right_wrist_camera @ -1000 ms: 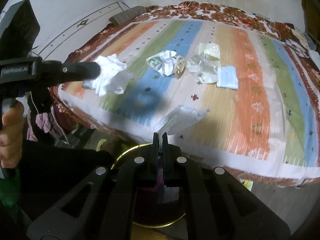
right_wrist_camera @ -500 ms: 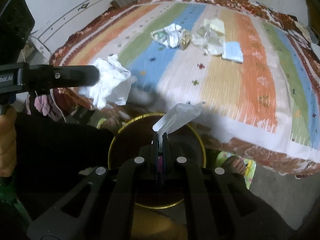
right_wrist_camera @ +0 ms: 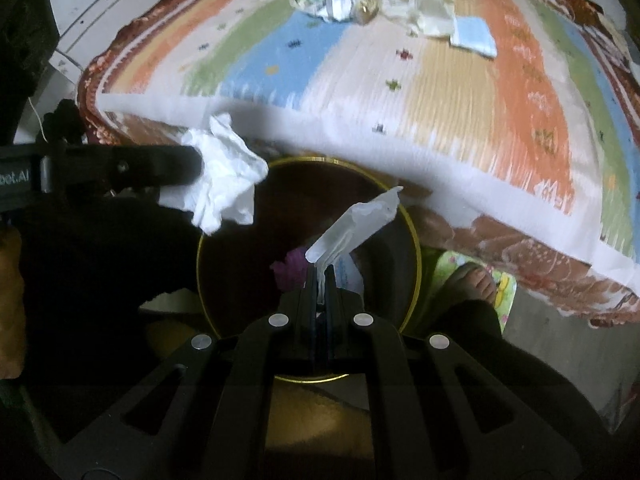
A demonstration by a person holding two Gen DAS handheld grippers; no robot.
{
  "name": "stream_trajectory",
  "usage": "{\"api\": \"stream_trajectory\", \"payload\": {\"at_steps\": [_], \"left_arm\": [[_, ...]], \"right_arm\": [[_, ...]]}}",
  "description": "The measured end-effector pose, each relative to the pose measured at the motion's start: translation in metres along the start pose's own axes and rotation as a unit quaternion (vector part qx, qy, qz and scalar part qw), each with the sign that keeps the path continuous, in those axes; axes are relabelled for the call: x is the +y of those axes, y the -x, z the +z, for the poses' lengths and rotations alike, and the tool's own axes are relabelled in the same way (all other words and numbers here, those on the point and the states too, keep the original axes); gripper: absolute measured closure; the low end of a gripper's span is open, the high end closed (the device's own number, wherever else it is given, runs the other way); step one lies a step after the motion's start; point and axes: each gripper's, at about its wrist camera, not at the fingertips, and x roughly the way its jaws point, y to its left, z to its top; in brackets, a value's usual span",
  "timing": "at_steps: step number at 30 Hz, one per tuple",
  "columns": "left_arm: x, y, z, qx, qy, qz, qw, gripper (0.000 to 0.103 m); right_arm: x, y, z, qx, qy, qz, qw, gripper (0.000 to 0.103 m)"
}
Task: Collect trash
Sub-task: 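Lower the white tissue into the bin and open the left tool while the right tool releases a clear wrapper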
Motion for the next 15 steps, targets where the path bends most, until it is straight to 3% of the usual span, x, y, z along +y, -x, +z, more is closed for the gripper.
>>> {"api": "stream_trajectory", "payload": {"at_steps": [12, 15], "left_arm": [[0.01, -0.018, 0.003, 0.031, 0.037, -0.007, 0.9988, 0.101], [0.009, -0.017, 0.004, 0.024, 0.034, 0.001, 0.9991, 0.092]], "right_arm": [[-0.008, -0.014, -0.001, 0.03, -0.024, 0.01, 0.999, 0.099], [-0.009, -0.016, -0.001, 0.034, -0.028, 0.016, 0.999, 0.088]]}}
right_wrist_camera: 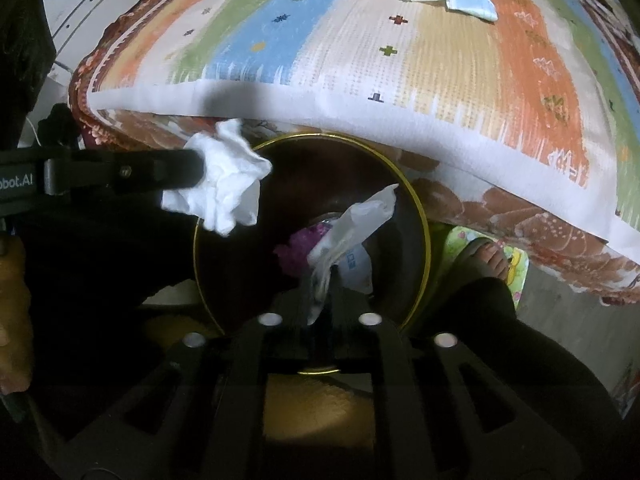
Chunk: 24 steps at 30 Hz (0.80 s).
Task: Collect trash
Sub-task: 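Lower the white tissue into the bin and open the left tool while the right tool releases a clear wrapper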
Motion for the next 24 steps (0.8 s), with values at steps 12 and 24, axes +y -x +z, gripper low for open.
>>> {"api": "stream_trajectory", "payload": {"at_steps": [12, 24], "left_arm": [[0.002, 0.016, 0.008, -0.034, 0.009, 0.001, 0.9994, 0.073], [0.0, 0.048, 0.03, -0.102, -0.007, 0.038, 0.9941, 0.047]], "right_arm": [[0.0, 0.009, 0.004, -0.027, 0.001, -0.011, 1.0, 0.071], [-0.006, 0.04, 0.023, -0.1, -0.002, -0.02, 0.995, 0.057]]}}
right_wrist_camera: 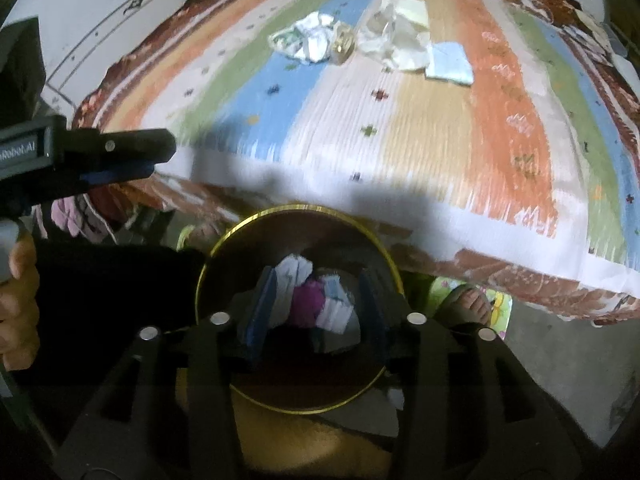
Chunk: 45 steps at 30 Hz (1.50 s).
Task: Collect trash
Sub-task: 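Lower the white tissue into the bin and open the left tool while the right tool releases a clear wrapper, then raise both tools from the bin and move them toward the trash pile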
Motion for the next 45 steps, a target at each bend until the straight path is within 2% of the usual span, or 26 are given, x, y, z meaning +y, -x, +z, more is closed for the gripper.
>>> {"api": "stream_trajectory", "payload": {"at_steps": [5, 8, 14, 19, 23, 26, 32, 45], "left_arm": [[-0.002, 0.008, 0.016, -0.018, -0.014, 0.021, 0.9995, 0.038], [-0.006, 0.014, 0.027, -0.031, -0.039, 0.046, 0.9977, 0.037], [-0.013, 0.02, 0.048, -0.053, -0.075, 0.065, 0.9937, 0.031], [-0.012, 0.02, 0.066, -0.057, -0.07, 0.064, 0.9938, 0.025], [-0.017, 0.022, 0.076, -0.073, -0.071, 0.07, 0.9924, 0.013], [-0.02, 0.021, 0.085, -0.078, -0.068, 0.062, 0.9928, 0.009], [-0.026, 0.011, 0.109, -0.104, -0.087, 0.086, 0.987, 0.006], [-0.007, -0.026, 0.157, -0.091, -0.058, 0.097, 0.9894, 0.006]], "right_arm": [[-0.002, 0.011, 0.017, -0.026, 0.007, -0.006, 1.0, 0.052], [-0.006, 0.016, 0.025, -0.035, 0.007, -0.007, 0.999, 0.05], [-0.011, 0.021, 0.043, -0.053, 0.013, -0.011, 0.998, 0.043], [-0.011, 0.025, 0.061, -0.071, 0.022, -0.012, 0.997, 0.035], [-0.013, 0.027, 0.074, -0.085, 0.028, -0.012, 0.996, 0.026], [-0.017, 0.028, 0.084, -0.092, 0.022, -0.01, 0.995, 0.02], [-0.024, 0.027, 0.103, -0.11, 0.023, -0.017, 0.993, 0.009], [-0.037, 0.007, 0.141, -0.133, 0.028, -0.029, 0.99, 0.009]]}}
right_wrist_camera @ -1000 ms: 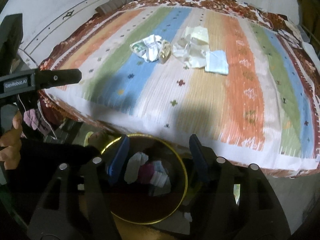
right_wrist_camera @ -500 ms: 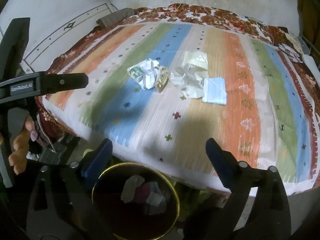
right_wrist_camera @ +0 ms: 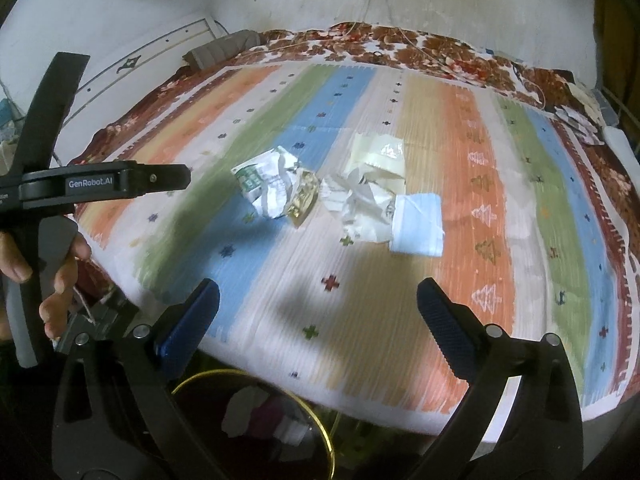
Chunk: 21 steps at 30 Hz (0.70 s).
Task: Collect trash
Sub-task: 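Raise both tools from the bin and move them toward the trash pile, then close the left tool on the white receipt while the right tool closes on the white printed bag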
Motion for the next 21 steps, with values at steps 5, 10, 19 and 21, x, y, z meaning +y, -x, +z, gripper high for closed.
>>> {"api": "stream_trajectory", "payload": {"at_steps": [5, 10, 19, 21], "left_arm": [[0.007, -0.015, 0.009, 0.007, 0.016, -0.012, 0.9998, 0.006], [0.012, -0.031, 0.018, 0.007, 0.016, -0.016, 0.9997, 0.006], [0.013, -0.06, 0.041, 0.013, 0.012, -0.031, 0.9994, 0.008], [0.011, -0.068, 0.045, 0.017, 0.006, -0.032, 0.9993, 0.01]], "right_arm": [[-0.007, -0.017, 0.008, -0.003, 0.002, -0.004, 1.0, 0.009], [-0.012, -0.032, 0.017, -0.015, 0.004, -0.006, 1.0, 0.009], [-0.021, -0.058, 0.03, -0.025, -0.004, -0.001, 1.0, 0.009], [-0.023, -0.064, 0.032, -0.026, -0.002, 0.0, 1.0, 0.009]]}}
